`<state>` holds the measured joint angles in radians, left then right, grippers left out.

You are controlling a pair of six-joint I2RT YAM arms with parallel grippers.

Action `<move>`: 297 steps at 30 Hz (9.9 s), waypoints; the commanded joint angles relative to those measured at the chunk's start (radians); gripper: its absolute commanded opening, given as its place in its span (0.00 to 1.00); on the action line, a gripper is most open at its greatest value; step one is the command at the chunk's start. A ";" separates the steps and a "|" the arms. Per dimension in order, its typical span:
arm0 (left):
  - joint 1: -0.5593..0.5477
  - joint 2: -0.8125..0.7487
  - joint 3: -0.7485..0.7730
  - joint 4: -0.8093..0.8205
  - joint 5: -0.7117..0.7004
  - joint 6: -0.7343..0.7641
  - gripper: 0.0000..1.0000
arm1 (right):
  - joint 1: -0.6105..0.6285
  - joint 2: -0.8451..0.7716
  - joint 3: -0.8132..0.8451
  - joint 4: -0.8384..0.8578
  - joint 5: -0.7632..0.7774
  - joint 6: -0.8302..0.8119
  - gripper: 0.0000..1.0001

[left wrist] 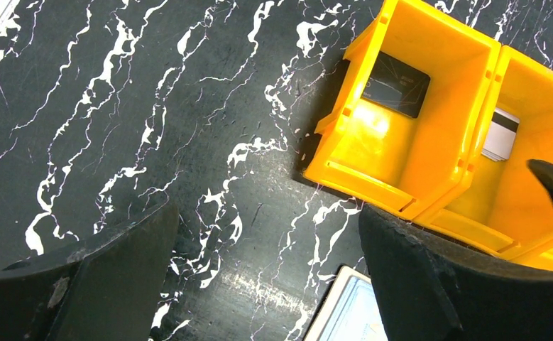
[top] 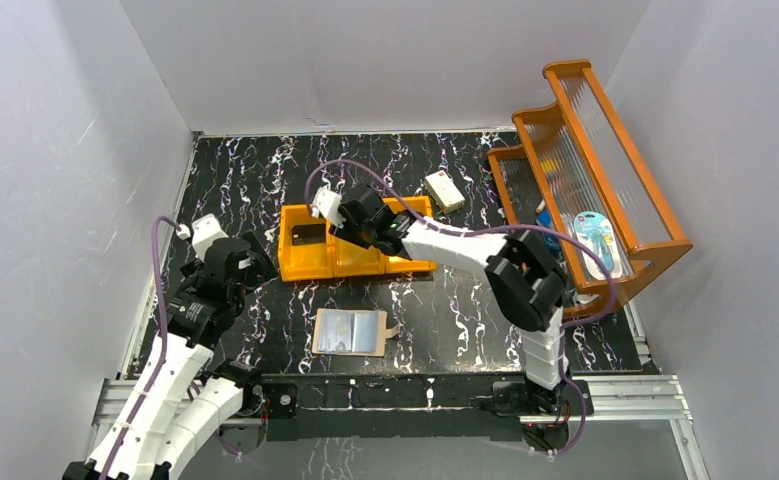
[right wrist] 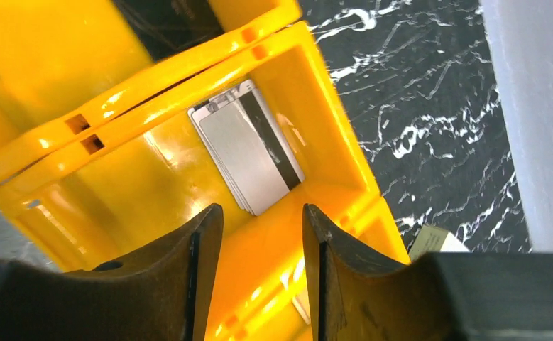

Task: Take the credit cards out of the card holder

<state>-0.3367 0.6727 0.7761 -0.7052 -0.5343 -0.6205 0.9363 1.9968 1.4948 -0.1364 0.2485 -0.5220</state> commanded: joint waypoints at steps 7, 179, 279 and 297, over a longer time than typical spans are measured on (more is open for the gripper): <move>0.004 0.024 0.017 0.001 -0.009 0.009 0.98 | -0.006 -0.249 -0.082 -0.034 -0.184 0.856 0.79; -0.431 0.288 -0.304 0.452 0.831 -0.169 0.51 | 0.170 -0.440 -0.855 0.351 -0.253 1.878 0.67; -0.603 0.599 -0.073 0.431 0.592 -0.150 0.72 | 0.102 -0.604 -1.076 0.195 -0.129 1.973 0.42; -0.441 0.643 -0.251 0.727 0.893 -0.212 0.56 | 0.084 -0.564 -1.114 0.268 -0.187 1.989 0.40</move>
<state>-0.8139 1.3231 0.5697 -0.0498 0.2775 -0.8173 1.0214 1.3811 0.4259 0.2398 0.0277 1.4895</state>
